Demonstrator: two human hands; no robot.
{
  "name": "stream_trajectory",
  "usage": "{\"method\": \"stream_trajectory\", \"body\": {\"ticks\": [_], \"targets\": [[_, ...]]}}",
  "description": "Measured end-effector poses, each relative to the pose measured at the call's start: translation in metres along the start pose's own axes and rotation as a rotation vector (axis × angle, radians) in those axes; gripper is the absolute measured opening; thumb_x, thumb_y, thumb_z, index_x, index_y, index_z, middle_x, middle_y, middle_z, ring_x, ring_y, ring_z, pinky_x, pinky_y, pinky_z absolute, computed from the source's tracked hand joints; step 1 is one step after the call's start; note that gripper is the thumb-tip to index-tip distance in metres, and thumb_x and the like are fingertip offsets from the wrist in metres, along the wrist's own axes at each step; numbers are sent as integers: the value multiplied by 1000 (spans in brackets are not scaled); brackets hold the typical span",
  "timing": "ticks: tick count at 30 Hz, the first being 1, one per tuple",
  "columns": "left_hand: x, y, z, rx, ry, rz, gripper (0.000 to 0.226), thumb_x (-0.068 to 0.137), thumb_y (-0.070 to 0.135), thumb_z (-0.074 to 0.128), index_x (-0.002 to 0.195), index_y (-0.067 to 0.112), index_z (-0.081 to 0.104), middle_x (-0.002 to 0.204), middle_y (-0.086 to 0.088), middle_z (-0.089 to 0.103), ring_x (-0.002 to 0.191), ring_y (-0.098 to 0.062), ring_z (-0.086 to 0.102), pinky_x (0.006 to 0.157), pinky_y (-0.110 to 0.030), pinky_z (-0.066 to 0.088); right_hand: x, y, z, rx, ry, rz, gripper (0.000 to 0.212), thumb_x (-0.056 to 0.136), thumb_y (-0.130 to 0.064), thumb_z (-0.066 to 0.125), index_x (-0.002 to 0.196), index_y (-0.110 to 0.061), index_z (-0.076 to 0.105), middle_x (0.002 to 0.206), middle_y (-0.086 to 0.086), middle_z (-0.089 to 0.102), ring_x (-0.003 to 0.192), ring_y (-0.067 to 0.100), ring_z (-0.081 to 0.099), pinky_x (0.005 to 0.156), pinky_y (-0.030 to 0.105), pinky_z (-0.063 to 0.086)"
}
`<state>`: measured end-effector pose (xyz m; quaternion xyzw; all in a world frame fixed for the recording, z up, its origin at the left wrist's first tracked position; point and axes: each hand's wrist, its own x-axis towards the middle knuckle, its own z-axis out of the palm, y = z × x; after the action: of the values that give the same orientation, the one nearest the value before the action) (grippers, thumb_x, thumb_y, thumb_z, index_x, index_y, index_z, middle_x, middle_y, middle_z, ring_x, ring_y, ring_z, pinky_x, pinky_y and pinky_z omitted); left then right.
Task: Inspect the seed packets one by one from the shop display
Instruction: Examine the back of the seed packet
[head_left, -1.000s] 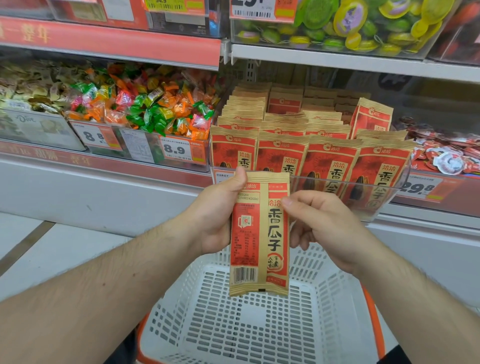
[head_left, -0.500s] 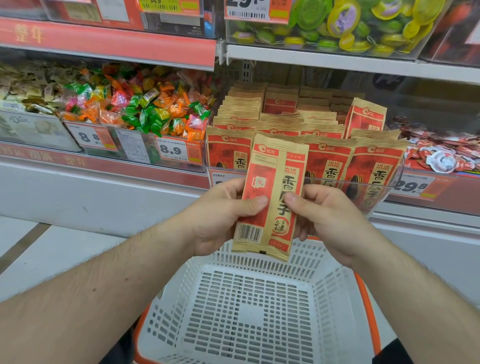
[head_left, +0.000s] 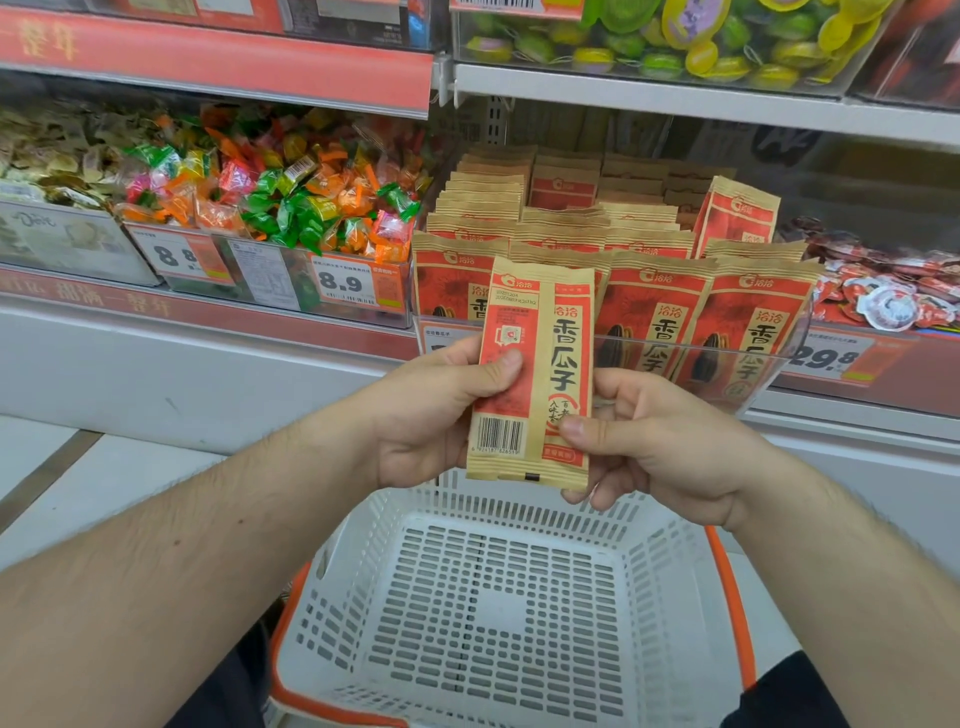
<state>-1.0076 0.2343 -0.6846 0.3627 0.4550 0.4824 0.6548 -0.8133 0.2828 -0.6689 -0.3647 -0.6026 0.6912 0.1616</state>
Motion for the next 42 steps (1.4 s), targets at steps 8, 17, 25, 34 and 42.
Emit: {"method": "stream_trajectory", "body": {"ticks": [8,17,25,34,42], "targets": [[-1,2,-3,8,-33,-16,54,81,31,61,133,15,58,123,-17,68,105,-34,67,93,-57,51,0,-1,1,60,-18,11,52,72,-17,68,121,-4,55,84,23,72,56,24,70,45,22,55],[1,0,3,329,225,80,20,91,27,69,109,27,61,101,7,74,95,-16,71,83,-48,58,4,5,18,-556,325,-129,25,76,-18,81,91,-24,61,66,10,70,55,26,68,50,40,58],[1,-1,1,312,224,67,44,70,33,84,107,20,65,102,-2,73,98,-23,71,86,-53,57,3,7,19,-727,262,-236,32,71,-52,72,88,-27,62,66,-3,69,60,16,66,63,44,56],[3,-13,8,483,53,47,60,51,42,77,108,28,64,106,3,66,88,-18,67,77,-41,53,4,11,16,-715,467,-510,21,95,-23,58,75,-19,62,61,8,64,56,28,63,54,46,51],[4,-12,10,147,33,97,50,65,20,68,106,8,42,85,-9,66,77,-28,64,70,-44,49,6,3,20,-374,355,-372,30,99,-8,50,71,-7,58,57,3,63,47,17,61,50,27,48]]}}
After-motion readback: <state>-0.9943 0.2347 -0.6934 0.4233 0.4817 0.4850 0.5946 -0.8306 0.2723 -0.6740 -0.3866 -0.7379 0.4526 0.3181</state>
